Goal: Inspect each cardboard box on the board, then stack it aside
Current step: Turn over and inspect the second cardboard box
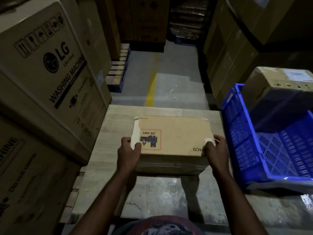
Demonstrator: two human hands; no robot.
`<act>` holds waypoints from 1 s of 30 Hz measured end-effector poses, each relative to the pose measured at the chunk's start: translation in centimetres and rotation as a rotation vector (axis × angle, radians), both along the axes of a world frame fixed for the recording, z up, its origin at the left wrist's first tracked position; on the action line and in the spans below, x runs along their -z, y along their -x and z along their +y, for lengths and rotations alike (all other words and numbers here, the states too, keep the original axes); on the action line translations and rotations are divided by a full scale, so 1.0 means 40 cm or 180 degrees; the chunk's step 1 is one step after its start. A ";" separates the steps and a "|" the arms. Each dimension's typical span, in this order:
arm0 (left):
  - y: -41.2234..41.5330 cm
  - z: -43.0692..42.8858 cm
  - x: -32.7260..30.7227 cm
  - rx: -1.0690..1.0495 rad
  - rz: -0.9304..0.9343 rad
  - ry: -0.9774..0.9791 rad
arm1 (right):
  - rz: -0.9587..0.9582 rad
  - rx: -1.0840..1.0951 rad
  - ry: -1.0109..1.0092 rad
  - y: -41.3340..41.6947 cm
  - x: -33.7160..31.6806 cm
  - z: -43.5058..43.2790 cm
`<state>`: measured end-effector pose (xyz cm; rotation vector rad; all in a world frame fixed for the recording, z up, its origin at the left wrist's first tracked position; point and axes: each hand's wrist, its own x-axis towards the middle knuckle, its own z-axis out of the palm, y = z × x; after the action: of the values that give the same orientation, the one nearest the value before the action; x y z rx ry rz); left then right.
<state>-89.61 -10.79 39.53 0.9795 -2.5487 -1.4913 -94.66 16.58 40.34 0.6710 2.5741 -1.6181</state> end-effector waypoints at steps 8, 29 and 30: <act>-0.044 -0.001 0.035 0.0520 0.0336 0.0580 | 0.0428 -0.0226 -0.1124 -0.046 0.034 -0.020; 0.084 0.010 0.016 0.2289 0.0068 0.2690 | 0.0931 -0.2890 -0.2613 0.017 0.044 -0.254; 0.084 0.010 0.014 0.2301 0.0041 0.2698 | 0.0957 -0.2874 -0.2557 0.017 0.043 -0.253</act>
<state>-92.97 -10.37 38.96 -0.0728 -3.1691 -0.2688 -95.36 6.46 38.61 -0.7453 2.9532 -0.4172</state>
